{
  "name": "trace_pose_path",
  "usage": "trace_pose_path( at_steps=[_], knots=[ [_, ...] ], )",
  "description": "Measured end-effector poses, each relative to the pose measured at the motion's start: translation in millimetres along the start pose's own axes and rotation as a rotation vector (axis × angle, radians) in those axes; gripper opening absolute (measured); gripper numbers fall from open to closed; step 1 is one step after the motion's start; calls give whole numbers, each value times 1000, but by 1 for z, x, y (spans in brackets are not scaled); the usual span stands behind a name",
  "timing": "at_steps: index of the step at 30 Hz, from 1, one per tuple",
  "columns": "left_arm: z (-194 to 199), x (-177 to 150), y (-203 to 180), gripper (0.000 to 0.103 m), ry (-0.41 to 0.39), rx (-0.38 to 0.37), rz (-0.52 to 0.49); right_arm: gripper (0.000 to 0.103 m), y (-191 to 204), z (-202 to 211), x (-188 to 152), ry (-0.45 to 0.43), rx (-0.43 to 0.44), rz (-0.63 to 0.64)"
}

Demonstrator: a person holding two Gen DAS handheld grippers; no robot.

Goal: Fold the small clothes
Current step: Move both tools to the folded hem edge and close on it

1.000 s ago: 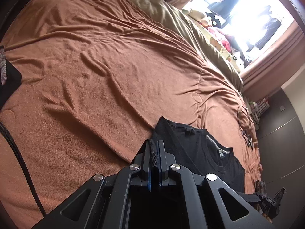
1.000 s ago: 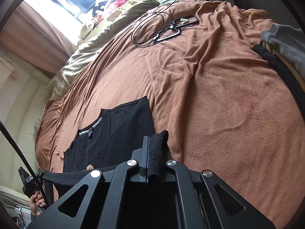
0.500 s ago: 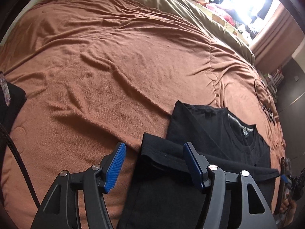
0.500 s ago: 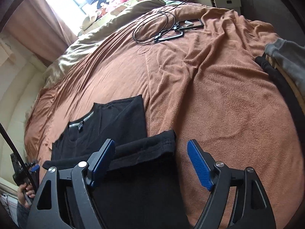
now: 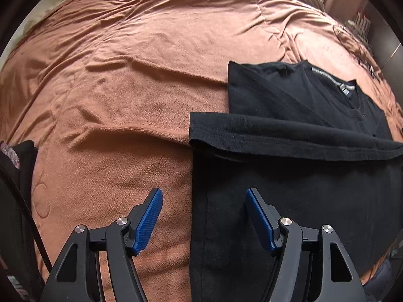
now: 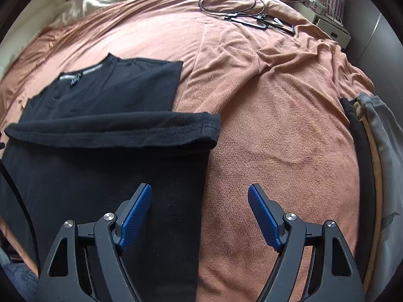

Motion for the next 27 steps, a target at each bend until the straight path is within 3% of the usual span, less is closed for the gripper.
trace_pose_path(
  at_steps=[4,14,18,20,23,27],
  knots=[
    [-17,10,-4,70,17,35,-7,77,3,-14,12,3,-30,7],
    [-34,59,-4,70,-45,63,25,77,2,-49,56,-44,-91,5],
    [-38,75,3,60,-72,46,72,77,-4,-62,71,-66,-85,-31],
    [-39,80,6,51,-81,22,104,67,-5,-65,75,-77,-66,-51],
    [-34,84,9,49,-105,-15,139,52,-10,-65,78,-87,7,-91],
    [-25,82,12,48,-132,-66,154,50,-14,-63,72,-101,98,-99]
  ],
)
Point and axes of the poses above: each gripper's, at about its wrist camera, not at the fingertips, and z roughly against the way its jaws point, y to its left, x to its top, the point moved 4 cm from there along -z, roughly the way its jaws point, and after that the axes turned 1 degree about -x, right-handed, at the moved point
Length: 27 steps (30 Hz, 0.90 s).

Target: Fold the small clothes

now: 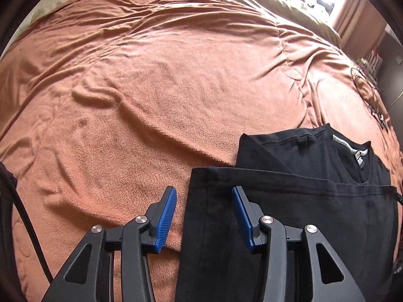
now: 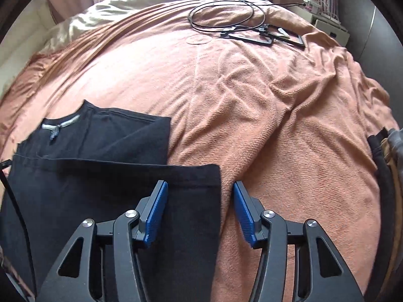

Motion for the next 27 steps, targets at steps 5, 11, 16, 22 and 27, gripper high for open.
trace_pose_path(
  at_steps=[5,11,16,22,27],
  knots=[
    [-4,-7,0,47,19,-18,9,48,-11,-4,-7,15,41,-4],
    [-19,-9,-4,32,24,-11,-1,36,-15,-13,-3,5,32,-18],
    [-16,-5,-8,6,7,9,-17,6,-16,-3,5,-43,16,-15],
    [15,-1,-10,3,-67,18,-39,4,-2,30,-2,-99,-14,22],
    [39,2,-11,3,-108,3,-37,0,4,54,-8,-128,-41,33]
  ],
)
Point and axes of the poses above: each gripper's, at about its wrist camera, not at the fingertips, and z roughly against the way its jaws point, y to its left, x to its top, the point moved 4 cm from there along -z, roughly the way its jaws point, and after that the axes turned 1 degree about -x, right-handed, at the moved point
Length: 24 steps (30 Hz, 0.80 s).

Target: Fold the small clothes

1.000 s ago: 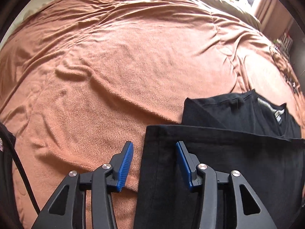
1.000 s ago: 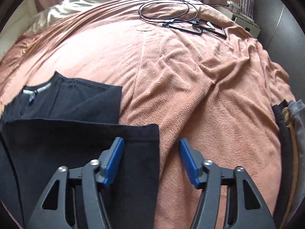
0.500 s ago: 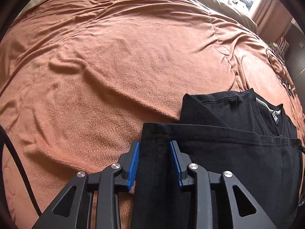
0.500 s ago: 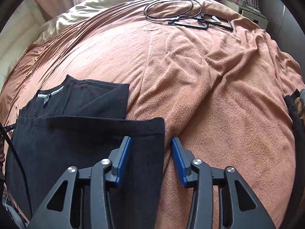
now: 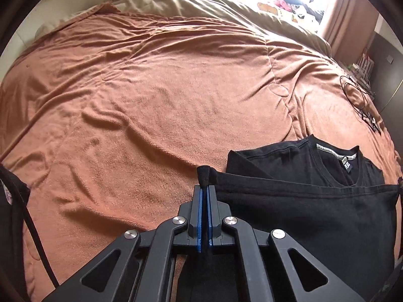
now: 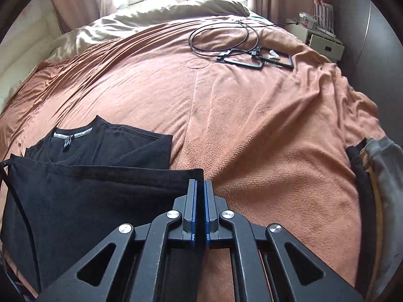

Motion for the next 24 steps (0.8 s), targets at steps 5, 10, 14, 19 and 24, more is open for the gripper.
trace_pose_path(
  at_steps=[5,10,14,19,24],
  knots=[
    [16,5,-3,3,-25,-17,4,0,3,19,1,-29,7,5],
    [24,16,-4,3,-54,-9,17,0,2,26,11,-53,10,-20],
    [22,28,-2,3,-72,11,24,0,4,21,25,-67,1,-25],
    [5,45,2,3,-72,36,41,0,10,2,45,-68,-13,-10],
    [-17,58,3,3,-65,61,47,0,15,-26,62,-52,-31,-2]
  ],
)
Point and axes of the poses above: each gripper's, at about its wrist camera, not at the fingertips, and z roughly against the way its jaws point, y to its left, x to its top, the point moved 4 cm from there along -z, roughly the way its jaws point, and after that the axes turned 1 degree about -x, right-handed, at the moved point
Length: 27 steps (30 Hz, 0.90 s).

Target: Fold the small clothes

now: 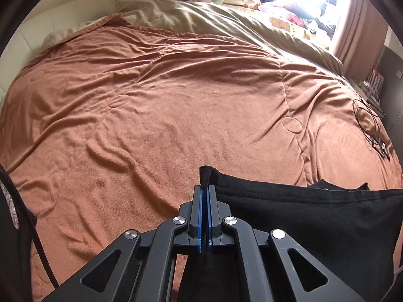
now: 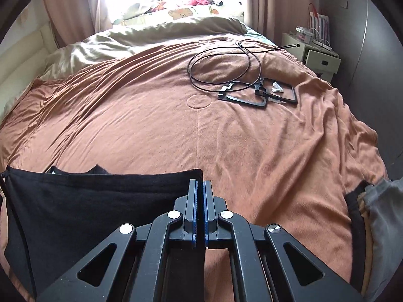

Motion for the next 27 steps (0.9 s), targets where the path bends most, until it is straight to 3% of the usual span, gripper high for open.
trace_pose_path(
  at_steps=[14,18,20,22,27],
  knots=[
    [-53,14,-4,3,35,51,-13,0,6,-69,22,53,-44,9],
    [-65,10,-7,6,74,82,-23,1,6,-82,19,75,-148,42],
    [-64,6,-8,18,78,62,-14,3,7,-81,17,95,-63,10],
    [-59,0,-9,30,76,33,3,9,9,-74,14,92,-37,6],
    [-46,-18,-16,33,99,-27,-1,20,18,-60,-4,127,40,34]
  ],
)
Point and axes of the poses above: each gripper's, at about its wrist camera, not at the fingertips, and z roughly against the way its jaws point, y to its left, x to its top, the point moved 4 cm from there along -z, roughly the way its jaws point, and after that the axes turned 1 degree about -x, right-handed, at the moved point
